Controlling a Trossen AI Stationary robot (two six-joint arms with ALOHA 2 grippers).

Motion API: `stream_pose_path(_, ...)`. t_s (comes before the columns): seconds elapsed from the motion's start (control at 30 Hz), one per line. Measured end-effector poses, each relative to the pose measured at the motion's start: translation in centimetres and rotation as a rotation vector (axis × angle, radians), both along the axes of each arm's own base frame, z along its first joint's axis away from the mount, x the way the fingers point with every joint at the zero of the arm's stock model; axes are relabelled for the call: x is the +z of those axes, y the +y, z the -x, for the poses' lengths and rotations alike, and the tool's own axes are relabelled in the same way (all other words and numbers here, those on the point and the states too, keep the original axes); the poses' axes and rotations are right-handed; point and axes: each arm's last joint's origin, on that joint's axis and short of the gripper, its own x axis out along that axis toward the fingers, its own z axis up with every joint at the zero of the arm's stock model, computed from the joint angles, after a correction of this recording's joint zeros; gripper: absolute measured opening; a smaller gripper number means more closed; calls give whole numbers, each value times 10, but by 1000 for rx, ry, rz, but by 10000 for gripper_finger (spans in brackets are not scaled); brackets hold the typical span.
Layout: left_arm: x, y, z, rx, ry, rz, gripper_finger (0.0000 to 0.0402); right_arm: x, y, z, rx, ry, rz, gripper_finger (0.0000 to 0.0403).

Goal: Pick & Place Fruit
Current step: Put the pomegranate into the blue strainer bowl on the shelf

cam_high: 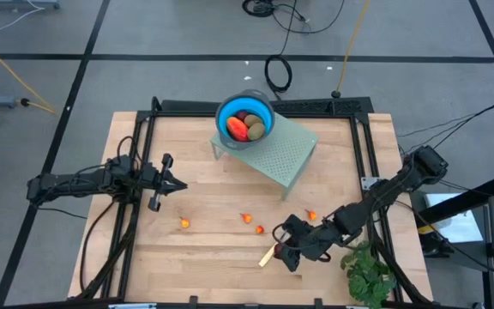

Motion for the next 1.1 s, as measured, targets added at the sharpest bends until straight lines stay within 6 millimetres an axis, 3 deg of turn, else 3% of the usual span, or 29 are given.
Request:
stream_pose_path(0.63,0,0,0,-1,3,18,24,2,-1,-3,-23,-39,-5,203)
stream_pose_path(1.1,0,0,0,-1,3,18,24,33,-9,-28,4,-435,74,203)
